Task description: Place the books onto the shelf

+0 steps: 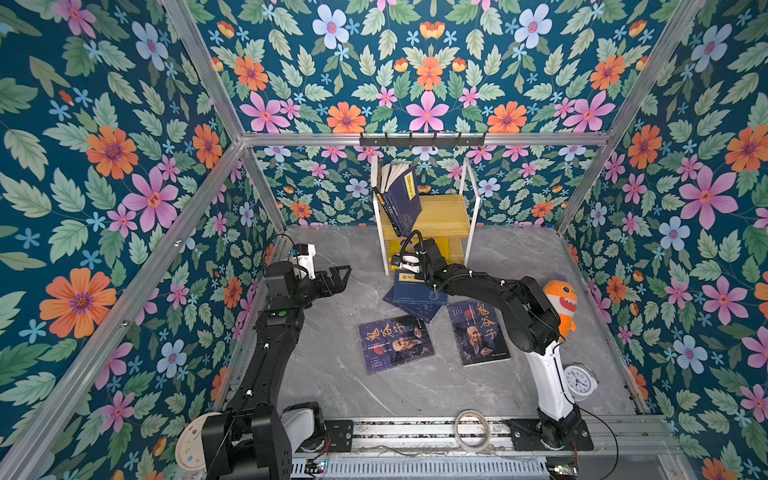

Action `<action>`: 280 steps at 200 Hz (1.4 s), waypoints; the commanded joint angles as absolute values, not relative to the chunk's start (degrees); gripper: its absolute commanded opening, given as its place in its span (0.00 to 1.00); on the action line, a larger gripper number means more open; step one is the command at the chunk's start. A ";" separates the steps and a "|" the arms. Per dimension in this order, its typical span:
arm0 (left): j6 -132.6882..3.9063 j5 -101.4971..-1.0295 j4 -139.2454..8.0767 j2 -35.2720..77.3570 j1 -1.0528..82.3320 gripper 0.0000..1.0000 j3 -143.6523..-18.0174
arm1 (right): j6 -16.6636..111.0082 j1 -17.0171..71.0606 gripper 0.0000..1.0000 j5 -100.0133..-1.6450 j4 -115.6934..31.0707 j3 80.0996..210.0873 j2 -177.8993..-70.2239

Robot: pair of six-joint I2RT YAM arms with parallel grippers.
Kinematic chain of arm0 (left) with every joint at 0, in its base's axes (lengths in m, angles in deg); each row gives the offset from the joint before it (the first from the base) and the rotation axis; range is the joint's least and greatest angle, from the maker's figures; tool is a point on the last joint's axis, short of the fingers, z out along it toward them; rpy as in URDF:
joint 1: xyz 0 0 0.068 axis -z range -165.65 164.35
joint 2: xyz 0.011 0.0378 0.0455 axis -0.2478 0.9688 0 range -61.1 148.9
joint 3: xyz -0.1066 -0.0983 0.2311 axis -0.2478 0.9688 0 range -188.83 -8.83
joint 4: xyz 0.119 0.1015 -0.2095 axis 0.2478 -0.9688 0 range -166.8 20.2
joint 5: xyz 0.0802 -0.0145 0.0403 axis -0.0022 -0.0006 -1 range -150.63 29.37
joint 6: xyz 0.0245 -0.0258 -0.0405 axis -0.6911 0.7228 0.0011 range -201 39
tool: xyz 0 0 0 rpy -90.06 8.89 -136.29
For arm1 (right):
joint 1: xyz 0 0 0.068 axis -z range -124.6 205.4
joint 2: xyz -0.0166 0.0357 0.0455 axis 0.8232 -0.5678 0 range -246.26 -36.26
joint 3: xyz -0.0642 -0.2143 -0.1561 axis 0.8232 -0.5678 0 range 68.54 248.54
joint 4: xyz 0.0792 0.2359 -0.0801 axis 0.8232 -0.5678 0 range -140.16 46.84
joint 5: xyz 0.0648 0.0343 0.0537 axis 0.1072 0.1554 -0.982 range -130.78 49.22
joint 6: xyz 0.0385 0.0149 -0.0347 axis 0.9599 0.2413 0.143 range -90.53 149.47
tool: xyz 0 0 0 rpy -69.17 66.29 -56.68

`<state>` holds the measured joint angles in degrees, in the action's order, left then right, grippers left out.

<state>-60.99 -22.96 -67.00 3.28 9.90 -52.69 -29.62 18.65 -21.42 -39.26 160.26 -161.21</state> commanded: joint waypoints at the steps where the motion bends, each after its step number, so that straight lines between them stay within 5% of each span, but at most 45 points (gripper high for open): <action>1: -61.75 -22.36 -66.39 3.35 9.87 1.00 -53.06 | -28.29 18.60 0.46 -24.09 -39.79 158.52 -157.84; 111: -61.59 -22.40 -66.35 3.51 9.85 1.00 -53.15 | -21.88 19.89 0.53 -37.79 -50.62 158.41 -154.35; 280: -61.90 -22.23 -66.33 3.58 9.30 1.00 -53.09 | -20.34 22.33 0.33 -34.91 -52.30 164.51 -160.14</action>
